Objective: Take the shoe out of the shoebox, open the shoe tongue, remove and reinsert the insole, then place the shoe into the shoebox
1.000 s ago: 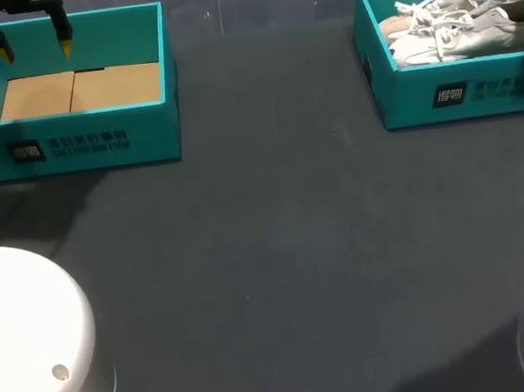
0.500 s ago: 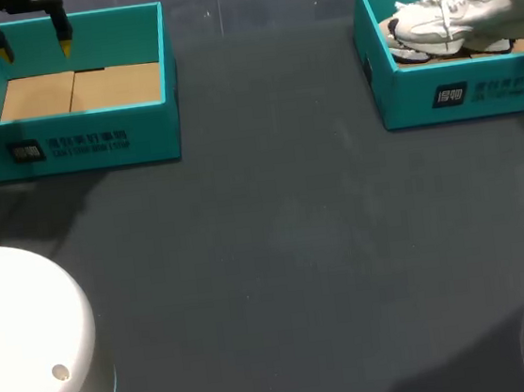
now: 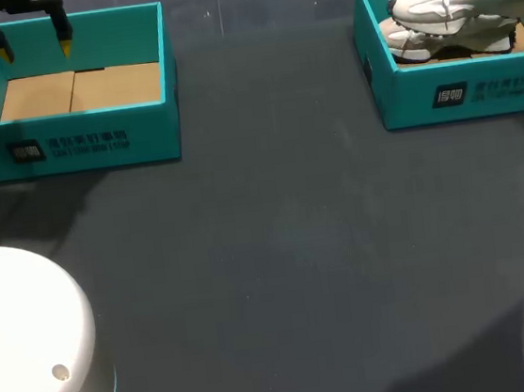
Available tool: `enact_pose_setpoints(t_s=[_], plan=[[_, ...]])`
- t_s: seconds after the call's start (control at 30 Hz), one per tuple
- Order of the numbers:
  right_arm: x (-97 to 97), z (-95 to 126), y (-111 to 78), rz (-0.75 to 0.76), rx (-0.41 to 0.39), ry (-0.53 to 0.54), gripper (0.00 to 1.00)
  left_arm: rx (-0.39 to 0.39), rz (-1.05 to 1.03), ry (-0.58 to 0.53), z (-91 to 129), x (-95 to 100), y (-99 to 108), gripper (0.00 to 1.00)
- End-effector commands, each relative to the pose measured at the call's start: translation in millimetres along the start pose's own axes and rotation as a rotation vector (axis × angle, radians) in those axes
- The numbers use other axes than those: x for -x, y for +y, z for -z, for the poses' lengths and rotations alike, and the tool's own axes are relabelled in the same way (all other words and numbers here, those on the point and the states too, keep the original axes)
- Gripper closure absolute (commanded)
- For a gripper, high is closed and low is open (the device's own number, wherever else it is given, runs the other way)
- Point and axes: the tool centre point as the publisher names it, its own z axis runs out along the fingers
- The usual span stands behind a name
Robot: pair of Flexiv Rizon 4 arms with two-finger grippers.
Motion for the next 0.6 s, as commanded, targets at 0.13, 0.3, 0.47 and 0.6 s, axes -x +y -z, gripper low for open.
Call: enact_pose_setpoints(t_s=[0.13, 0.3, 0.47, 0.6], plan=[[-9.0, 46.6, -46.9, 0.014, 0.018, 0.011, 1.0, -0.001, 0.0, 0.0, -0.1, 0.1, 0.4, 0.0], [-32.5, 72.4, -86.9, 0.006, 0.057, -0.007, 1.0, -0.001, 0.0, 0.0, -0.1, 0.1, 0.4, 0.0], [-65.2, 88.0, -126.2, -0.008, 0.077, -0.045, 1.0, -0.001, 0.0, 0.0, -0.1, 0.1, 0.4, 0.0], [-91.5, 93.8, -154.3, -0.025, 0.082, -0.06, 1.0, -0.001, 0.0, 0.0, -0.1, 0.1, 0.4, 0.0]])
